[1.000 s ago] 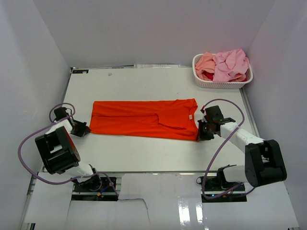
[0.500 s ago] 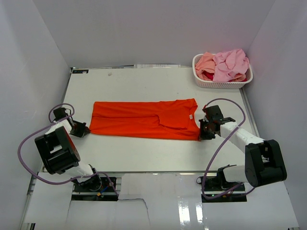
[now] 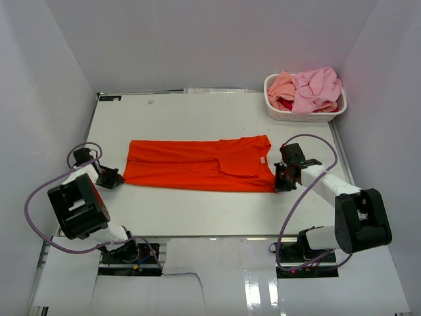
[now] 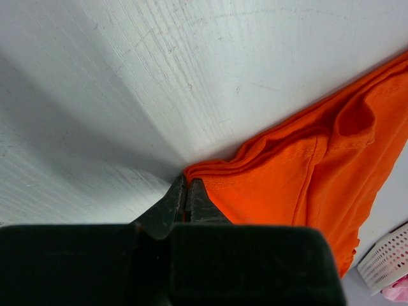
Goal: Fold and stack the t-shirts
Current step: Rotate the tshirt 90 degrees
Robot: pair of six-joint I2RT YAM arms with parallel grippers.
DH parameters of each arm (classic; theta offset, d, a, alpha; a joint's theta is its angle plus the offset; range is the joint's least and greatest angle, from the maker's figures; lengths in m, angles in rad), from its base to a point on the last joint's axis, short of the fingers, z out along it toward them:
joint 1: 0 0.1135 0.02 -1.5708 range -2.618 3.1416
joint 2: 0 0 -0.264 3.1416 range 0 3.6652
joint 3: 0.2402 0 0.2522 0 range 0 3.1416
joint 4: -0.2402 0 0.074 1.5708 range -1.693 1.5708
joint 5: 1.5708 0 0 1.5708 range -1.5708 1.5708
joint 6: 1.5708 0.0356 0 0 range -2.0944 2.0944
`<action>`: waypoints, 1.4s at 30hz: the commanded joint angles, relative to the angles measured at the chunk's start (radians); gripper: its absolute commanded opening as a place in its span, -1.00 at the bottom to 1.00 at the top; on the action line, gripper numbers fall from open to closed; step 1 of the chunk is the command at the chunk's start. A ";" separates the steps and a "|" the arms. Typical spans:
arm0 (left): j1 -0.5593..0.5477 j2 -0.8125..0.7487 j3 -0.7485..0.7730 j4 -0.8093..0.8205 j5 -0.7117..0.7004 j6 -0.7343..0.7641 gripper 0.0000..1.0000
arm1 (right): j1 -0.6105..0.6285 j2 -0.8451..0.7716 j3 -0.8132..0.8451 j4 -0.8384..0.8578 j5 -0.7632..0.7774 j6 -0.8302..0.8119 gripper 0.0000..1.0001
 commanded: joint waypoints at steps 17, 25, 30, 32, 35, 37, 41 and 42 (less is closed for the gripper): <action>0.013 -0.010 0.006 0.028 0.038 0.007 -1.00 | -0.004 -0.010 0.055 -0.023 -0.081 -0.011 -0.84; 0.010 -0.007 0.007 0.030 0.047 0.008 -0.88 | -0.002 0.001 0.055 -0.035 -0.075 -0.023 -0.65; 0.009 -0.004 0.000 0.030 0.045 0.014 -0.57 | -0.002 0.007 0.060 -0.034 -0.084 -0.026 -0.39; 0.009 -0.004 0.001 0.030 0.047 0.018 -0.52 | -0.002 0.008 0.069 -0.038 -0.078 -0.028 -0.32; 0.010 -0.010 0.003 0.027 0.045 0.019 -0.52 | -0.002 0.005 0.080 -0.051 -0.077 -0.029 -0.32; 0.010 -0.016 0.007 0.024 0.045 0.024 -0.51 | -0.002 -0.002 0.087 -0.060 -0.084 -0.032 -0.28; 0.009 -0.024 0.030 -0.006 0.038 0.045 -0.31 | -0.002 -0.024 0.103 -0.086 -0.104 -0.045 -0.11; 0.010 -0.025 0.038 -0.018 0.032 0.048 -0.23 | -0.004 -0.030 0.106 -0.092 -0.106 -0.046 -0.10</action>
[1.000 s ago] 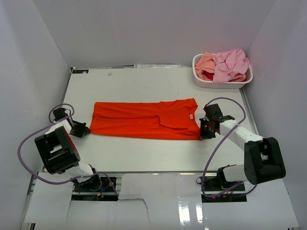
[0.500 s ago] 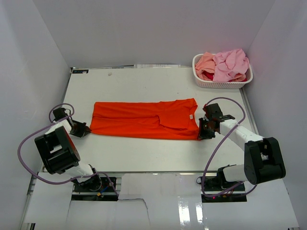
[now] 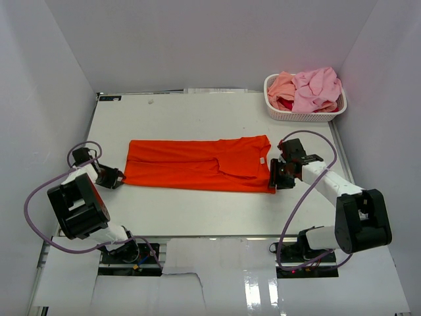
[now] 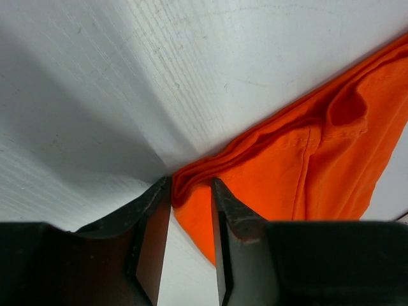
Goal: Fold and stack the t-shirts
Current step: Rotate the tshirt 90 degrees
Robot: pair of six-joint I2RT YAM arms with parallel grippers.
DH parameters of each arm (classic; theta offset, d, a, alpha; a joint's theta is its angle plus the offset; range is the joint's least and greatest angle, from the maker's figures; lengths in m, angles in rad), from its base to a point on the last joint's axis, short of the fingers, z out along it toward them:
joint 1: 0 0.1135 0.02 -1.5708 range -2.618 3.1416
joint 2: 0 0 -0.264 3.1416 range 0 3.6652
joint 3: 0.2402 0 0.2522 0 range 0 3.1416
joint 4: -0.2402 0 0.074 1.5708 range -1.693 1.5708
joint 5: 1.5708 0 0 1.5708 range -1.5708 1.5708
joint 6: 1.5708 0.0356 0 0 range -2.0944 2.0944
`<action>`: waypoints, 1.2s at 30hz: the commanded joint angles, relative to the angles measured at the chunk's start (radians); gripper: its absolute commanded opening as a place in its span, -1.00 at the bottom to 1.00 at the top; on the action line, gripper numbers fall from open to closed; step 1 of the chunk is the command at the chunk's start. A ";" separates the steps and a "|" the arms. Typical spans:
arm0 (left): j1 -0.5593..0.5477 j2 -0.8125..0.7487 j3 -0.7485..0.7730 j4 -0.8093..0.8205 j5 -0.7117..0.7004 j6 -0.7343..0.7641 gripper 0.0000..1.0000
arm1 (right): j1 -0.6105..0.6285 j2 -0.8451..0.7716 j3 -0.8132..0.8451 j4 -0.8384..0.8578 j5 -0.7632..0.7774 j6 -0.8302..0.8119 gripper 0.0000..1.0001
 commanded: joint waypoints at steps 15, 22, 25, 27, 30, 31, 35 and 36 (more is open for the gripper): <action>0.046 -0.169 0.148 -0.144 -0.052 0.118 0.02 | 0.003 -0.137 0.126 -0.083 -0.095 -0.050 0.57; -0.037 -0.137 0.286 -0.154 0.109 0.322 0.16 | 0.093 -0.074 0.149 -0.017 -0.171 -0.038 0.80; -0.072 -0.111 0.293 -0.103 0.146 0.341 0.51 | 0.146 -0.039 0.173 0.021 -0.163 -0.018 0.80; -0.080 -0.090 0.311 -0.094 0.172 0.338 0.65 | 0.184 -0.013 0.205 0.029 -0.162 -0.011 0.80; -0.101 -0.047 0.357 -0.071 0.202 0.349 0.96 | 0.248 0.041 0.245 0.022 -0.114 -0.006 0.80; -0.117 -0.021 0.384 -0.069 0.213 0.358 0.96 | 0.261 0.064 0.267 0.022 -0.094 -0.001 0.80; -0.189 0.059 0.441 -0.071 0.155 0.390 0.96 | 0.319 0.121 0.319 -0.003 -0.028 0.025 0.80; -0.225 0.079 0.455 -0.078 0.137 0.399 0.96 | 0.345 0.133 0.327 -0.009 -0.008 0.031 0.80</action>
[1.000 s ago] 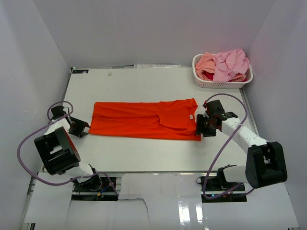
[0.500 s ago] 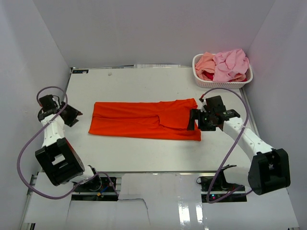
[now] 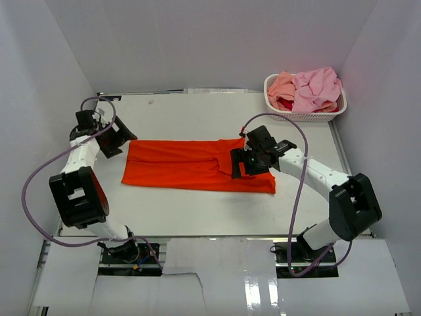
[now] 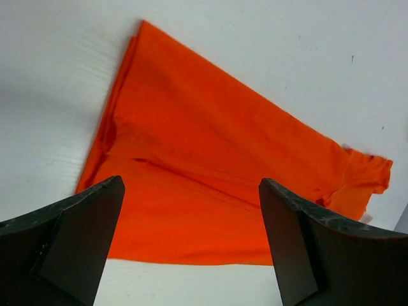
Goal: Fold and stack the t-shirts
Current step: Rotate the tshirt 90 degrees
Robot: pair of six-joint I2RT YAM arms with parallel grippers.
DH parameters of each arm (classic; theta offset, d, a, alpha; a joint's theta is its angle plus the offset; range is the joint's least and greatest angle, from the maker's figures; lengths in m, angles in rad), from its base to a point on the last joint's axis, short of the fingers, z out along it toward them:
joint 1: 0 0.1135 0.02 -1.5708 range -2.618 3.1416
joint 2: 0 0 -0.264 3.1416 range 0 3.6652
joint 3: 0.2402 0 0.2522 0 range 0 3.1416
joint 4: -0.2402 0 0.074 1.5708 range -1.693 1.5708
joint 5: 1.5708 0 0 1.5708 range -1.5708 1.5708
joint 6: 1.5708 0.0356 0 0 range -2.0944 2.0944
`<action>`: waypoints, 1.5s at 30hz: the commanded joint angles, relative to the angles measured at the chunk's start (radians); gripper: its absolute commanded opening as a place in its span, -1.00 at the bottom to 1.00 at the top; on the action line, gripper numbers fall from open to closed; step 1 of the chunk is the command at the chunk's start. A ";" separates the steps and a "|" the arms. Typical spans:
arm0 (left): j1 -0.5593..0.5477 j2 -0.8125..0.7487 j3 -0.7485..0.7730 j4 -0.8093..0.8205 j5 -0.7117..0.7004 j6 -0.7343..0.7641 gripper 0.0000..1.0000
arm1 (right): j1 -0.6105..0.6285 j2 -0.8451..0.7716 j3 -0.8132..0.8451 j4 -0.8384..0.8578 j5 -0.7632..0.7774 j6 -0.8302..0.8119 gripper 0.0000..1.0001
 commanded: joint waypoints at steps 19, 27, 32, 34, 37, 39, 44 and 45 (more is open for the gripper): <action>-0.286 0.328 0.287 -0.135 -0.373 0.173 0.95 | 0.108 0.206 0.118 -0.035 0.230 0.059 0.80; -0.319 0.371 0.317 -0.174 -0.462 0.173 0.94 | 0.108 0.263 0.134 -0.029 0.249 0.057 0.80; -0.321 0.399 0.339 -0.197 -0.492 0.174 0.93 | 0.108 0.291 0.150 -0.029 0.246 0.055 0.80; -0.353 0.408 0.339 -0.201 -0.505 0.173 0.93 | 0.108 0.303 0.154 -0.031 0.247 0.054 0.80; -0.362 0.428 0.343 -0.215 -0.526 0.171 0.93 | 0.108 0.312 0.161 -0.037 0.256 0.051 0.80; -0.368 0.443 0.346 -0.224 -0.540 0.167 0.93 | 0.108 0.321 0.170 -0.040 0.263 0.046 0.80; -0.378 0.466 0.342 -0.241 -0.561 0.151 0.92 | 0.108 0.343 0.190 -0.051 0.272 0.036 0.80; -0.378 0.466 0.342 -0.243 -0.569 0.148 0.92 | 0.108 0.347 0.196 -0.052 0.278 0.034 0.80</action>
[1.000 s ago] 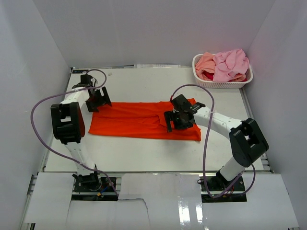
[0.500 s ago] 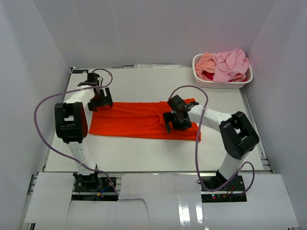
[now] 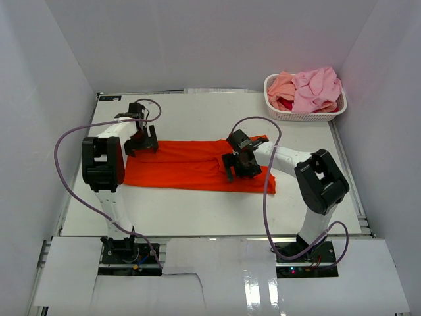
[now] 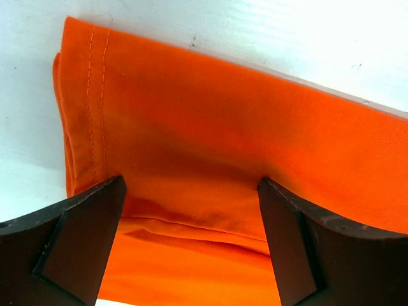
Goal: Fold and stack the t-shirts
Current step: Rotate the tshirt 90 degrees
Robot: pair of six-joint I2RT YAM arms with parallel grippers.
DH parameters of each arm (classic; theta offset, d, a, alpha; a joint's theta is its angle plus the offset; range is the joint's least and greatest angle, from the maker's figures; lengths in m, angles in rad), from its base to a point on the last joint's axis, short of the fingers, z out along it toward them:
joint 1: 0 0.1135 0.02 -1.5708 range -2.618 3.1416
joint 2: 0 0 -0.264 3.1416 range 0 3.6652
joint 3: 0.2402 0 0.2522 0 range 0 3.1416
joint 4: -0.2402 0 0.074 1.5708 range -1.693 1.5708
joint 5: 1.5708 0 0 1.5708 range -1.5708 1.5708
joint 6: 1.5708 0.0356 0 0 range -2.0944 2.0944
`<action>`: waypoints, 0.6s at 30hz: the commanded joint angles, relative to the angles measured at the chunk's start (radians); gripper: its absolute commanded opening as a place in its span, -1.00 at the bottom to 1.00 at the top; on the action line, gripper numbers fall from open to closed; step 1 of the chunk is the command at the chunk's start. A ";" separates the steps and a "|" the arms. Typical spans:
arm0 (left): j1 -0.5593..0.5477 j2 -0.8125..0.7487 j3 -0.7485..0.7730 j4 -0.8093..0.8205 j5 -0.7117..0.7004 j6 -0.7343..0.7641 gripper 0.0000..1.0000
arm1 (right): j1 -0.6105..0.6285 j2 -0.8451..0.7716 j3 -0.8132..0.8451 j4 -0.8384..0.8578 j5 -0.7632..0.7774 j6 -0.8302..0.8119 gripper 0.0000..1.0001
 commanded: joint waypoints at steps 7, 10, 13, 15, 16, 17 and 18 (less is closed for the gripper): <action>-0.007 0.035 0.011 -0.056 -0.066 -0.030 0.92 | -0.003 0.041 0.080 -0.031 0.043 -0.035 0.80; -0.007 0.042 0.003 -0.072 -0.081 -0.051 0.93 | -0.010 0.052 0.090 -0.033 0.038 -0.044 0.80; -0.007 0.025 -0.020 -0.075 -0.073 -0.062 0.94 | -0.023 0.069 0.102 -0.031 0.027 -0.055 0.80; -0.007 0.019 -0.038 -0.079 -0.076 -0.076 0.96 | -0.029 0.081 0.114 -0.033 0.024 -0.062 0.80; -0.007 0.019 -0.041 -0.084 -0.079 -0.077 0.96 | -0.036 0.084 0.120 -0.033 0.021 -0.065 0.80; -0.007 0.019 -0.054 -0.084 -0.084 -0.080 0.96 | -0.040 0.089 0.122 -0.033 0.020 -0.072 0.80; -0.005 0.019 -0.057 -0.085 -0.089 -0.084 0.96 | -0.041 0.092 0.126 -0.033 0.020 -0.076 0.80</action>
